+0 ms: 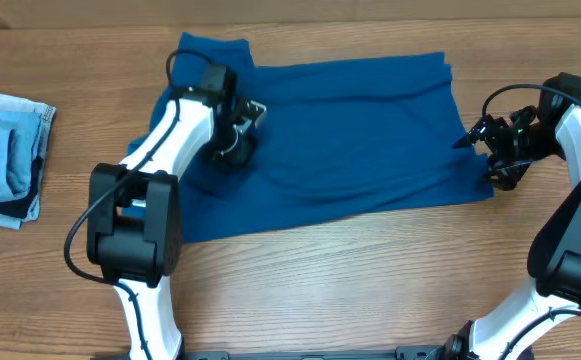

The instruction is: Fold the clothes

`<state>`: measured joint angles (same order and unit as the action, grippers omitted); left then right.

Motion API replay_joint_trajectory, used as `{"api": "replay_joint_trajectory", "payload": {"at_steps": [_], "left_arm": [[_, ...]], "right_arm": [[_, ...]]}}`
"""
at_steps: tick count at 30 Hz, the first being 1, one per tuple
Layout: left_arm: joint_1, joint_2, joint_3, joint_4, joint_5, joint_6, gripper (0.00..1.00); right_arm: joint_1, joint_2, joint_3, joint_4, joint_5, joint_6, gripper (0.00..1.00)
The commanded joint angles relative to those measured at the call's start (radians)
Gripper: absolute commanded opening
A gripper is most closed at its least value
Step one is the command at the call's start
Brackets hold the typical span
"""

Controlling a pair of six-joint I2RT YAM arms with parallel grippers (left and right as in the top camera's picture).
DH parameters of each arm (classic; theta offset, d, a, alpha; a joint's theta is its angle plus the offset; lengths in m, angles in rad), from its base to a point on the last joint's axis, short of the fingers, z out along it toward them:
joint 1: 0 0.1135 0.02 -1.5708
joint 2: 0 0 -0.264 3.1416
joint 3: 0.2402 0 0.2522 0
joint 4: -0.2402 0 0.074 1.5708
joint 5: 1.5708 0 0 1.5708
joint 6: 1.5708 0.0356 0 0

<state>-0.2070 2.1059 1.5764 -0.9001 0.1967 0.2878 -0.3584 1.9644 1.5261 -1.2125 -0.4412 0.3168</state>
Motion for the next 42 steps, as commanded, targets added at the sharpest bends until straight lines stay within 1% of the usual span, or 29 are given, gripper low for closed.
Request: {"api": "replay_joint_trajectory", "payload": {"at_steps": [1, 3, 8, 11, 13, 14, 15, 16, 17, 19, 21, 22, 23, 25, 27, 29, 30, 31, 34, 35, 37, 38, 40, 42], "left_arm": [[0.012, 0.005, 0.172, -0.081, -0.022, -0.003, 0.14], [0.012, 0.005, 0.214, -0.113, -0.050, -0.003, 0.17], [0.012, 0.005, 0.212, -0.142, -0.175, -0.002, 0.23], [0.012, 0.005, 0.212, -0.142, -0.217, 0.002, 0.26], [0.012, 0.006, 0.212, -0.142, -0.227, 0.001, 0.34], [0.012, 0.006, 0.212, -0.143, -0.227, 0.002, 0.41], [0.012, 0.006, 0.212, -0.142, -0.230, 0.001, 0.45], [0.012, 0.006, 0.212, -0.143, -0.233, 0.001, 0.47], [0.012, 0.006, 0.212, -0.143, -0.237, 0.001, 0.49], [0.013, 0.006, 0.212, -0.145, -0.261, -0.018, 0.46], [0.019, 0.006, 0.212, -0.145, -0.253, -0.050, 0.44], [0.032, 0.006, 0.212, -0.156, -0.230, -0.083, 0.45], [0.038, 0.006, 0.212, -0.163, -0.217, -0.083, 0.45], [0.049, 0.006, 0.212, -0.174, -0.173, -0.082, 0.45], [0.051, 0.006, 0.206, -0.169, -0.170, -0.082, 0.45], [0.051, 0.006, 0.196, -0.160, -0.169, -0.082, 0.46], [0.051, 0.006, 0.191, -0.160, -0.170, -0.082, 0.46], [0.051, 0.006, 0.184, -0.159, -0.169, -0.082, 0.46], [0.051, 0.006, 0.157, -0.153, -0.170, -0.082, 0.47], [0.051, 0.006, 0.151, -0.152, -0.170, -0.082, 0.47], [0.051, 0.006, 0.138, -0.145, -0.170, -0.083, 0.47], [0.051, 0.006, 0.135, -0.141, -0.170, -0.083, 0.47], [0.051, 0.006, 0.131, -0.135, -0.170, -0.082, 0.48], [0.051, 0.006, 0.131, -0.135, -0.170, -0.082, 0.48]], "right_arm": [[0.006, -0.034, 0.025, 0.003, -0.005, -0.003, 0.84], [0.006, -0.034, 0.025, 0.003, -0.005, -0.003, 0.84], [0.006, -0.034, 0.025, 0.007, -0.004, -0.004, 0.84], [0.006, -0.034, 0.025, 0.006, 0.024, -0.003, 0.85], [0.006, -0.034, 0.025, 0.010, 0.077, -0.003, 0.88], [0.006, -0.034, 0.024, 0.010, 0.113, -0.003, 0.89], [0.006, -0.034, 0.024, 0.010, 0.127, -0.003, 0.88], [0.006, -0.034, 0.021, 0.010, 0.126, -0.003, 0.88], [0.006, -0.034, 0.014, 0.010, 0.126, -0.003, 0.85], [0.006, -0.034, -0.010, 0.013, 0.127, -0.002, 0.77], [0.006, -0.033, -0.045, 0.018, 0.173, 0.040, 0.75], [0.005, -0.032, -0.095, 0.045, 0.286, 0.092, 0.73], [0.004, -0.032, -0.118, 0.060, 0.286, 0.100, 0.71], [0.005, -0.032, -0.159, 0.107, 0.282, 0.103, 0.62], [0.006, -0.032, -0.198, 0.196, 0.235, 0.102, 0.48], [0.006, -0.032, -0.243, 0.283, 0.195, 0.103, 0.20], [0.006, -0.032, -0.270, 0.317, 0.188, 0.111, 0.09], [0.006, -0.032, -0.286, 0.332, 0.189, 0.127, 0.04], [0.006, -0.032, -0.331, 0.367, 0.213, 0.131, 0.04], [0.006, -0.032, -0.336, 0.360, 0.254, 0.142, 0.04], [-0.002, -0.032, -0.341, 0.301, 0.443, 0.237, 0.04], [-0.008, -0.032, -0.341, 0.284, 0.489, 0.257, 0.04], [-0.023, -0.033, -0.338, 0.280, 0.538, 0.264, 0.04], [-0.027, -0.033, -0.330, 0.275, 0.546, 0.264, 0.04]]}}
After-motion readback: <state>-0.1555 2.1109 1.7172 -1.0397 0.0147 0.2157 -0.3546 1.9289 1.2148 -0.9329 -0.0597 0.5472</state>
